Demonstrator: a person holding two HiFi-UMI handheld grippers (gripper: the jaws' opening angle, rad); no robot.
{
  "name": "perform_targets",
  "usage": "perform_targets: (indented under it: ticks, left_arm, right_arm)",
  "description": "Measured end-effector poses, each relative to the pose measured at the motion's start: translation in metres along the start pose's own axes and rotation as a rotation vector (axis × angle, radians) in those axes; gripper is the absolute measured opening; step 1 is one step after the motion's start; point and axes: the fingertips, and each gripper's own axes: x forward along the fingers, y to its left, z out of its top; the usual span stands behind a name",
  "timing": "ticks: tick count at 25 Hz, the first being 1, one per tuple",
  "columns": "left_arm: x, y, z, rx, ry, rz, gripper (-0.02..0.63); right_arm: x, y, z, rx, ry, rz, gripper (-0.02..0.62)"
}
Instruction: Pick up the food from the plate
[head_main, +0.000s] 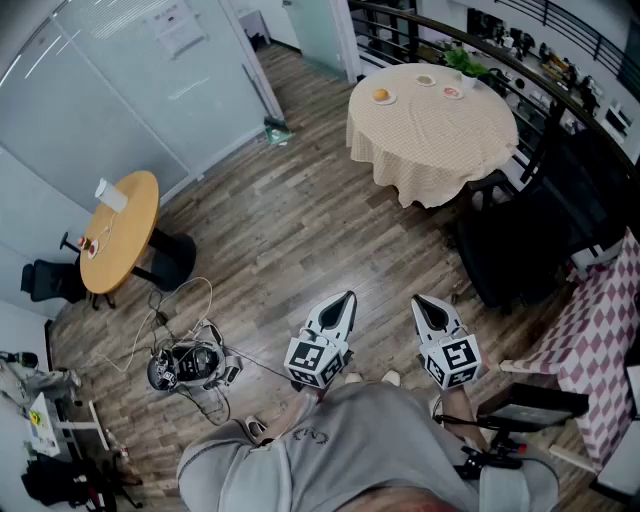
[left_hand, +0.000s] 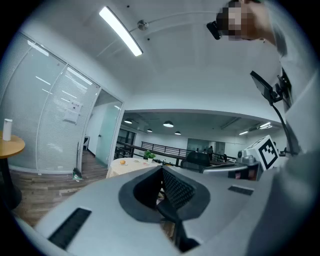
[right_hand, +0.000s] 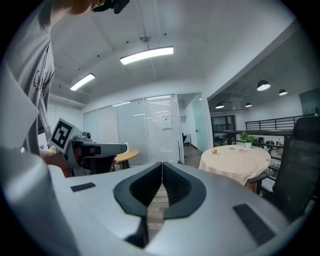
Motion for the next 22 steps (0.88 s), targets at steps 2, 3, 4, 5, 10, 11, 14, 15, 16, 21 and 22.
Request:
perform_targets:
  ticks: [2, 3, 4, 5, 10, 11, 14, 15, 16, 21, 22]
  left_arm:
    - [0.001, 0.0, 0.006, 0.02, 0.009, -0.034, 0.009]
    - [0.003, -0.001, 0.008, 0.028, 0.01, -0.046, 0.009]
    - [0.005, -0.003, 0.011, 0.036, 0.007, -0.054, 0.009]
    - [0.007, -0.006, 0.014, 0.045, 0.001, -0.057, 0.009]
    - [0.011, -0.023, 0.031, 0.08, -0.046, -0.02, 0.009]
    - [0.01, -0.026, 0.034, 0.083, -0.053, -0.008, 0.009]
    - [0.007, -0.033, 0.04, 0.102, -0.053, 0.027, 0.009]
    - [0.006, -0.036, 0.044, 0.113, -0.051, 0.036, 0.009]
    - [0.005, -0.038, 0.048, 0.122, -0.049, 0.047, 0.009]
    - [-0.014, -0.048, 0.061, 0.157, -0.092, 0.072, 0.009]
    - [-0.016, -0.049, 0.06, 0.161, -0.094, 0.076, 0.009]
  right_arm:
    - [-0.004, 0.0, -0.003, 0.021, -0.012, -0.044, 0.015]
    - [-0.006, -0.002, -0.004, 0.029, -0.017, -0.061, 0.015]
    - [-0.008, -0.005, -0.004, 0.036, -0.021, -0.072, 0.015]
    - [-0.009, -0.008, -0.003, 0.039, -0.026, -0.078, 0.015]
    - [-0.014, -0.025, 0.006, 0.023, -0.049, -0.055, 0.015]
    - [-0.014, -0.026, 0.008, 0.017, -0.051, -0.045, 0.015]
    - [-0.012, -0.029, 0.012, 0.023, -0.047, -0.002, 0.015]
    - [-0.012, -0.03, 0.012, 0.032, -0.044, 0.009, 0.015]
    - [-0.013, -0.032, 0.012, 0.042, -0.043, 0.016, 0.015]
    - [-0.019, -0.021, 0.006, 0.073, -0.044, 0.034, 0.015]
    - [-0.02, -0.018, 0.006, 0.071, -0.048, 0.041, 0.015]
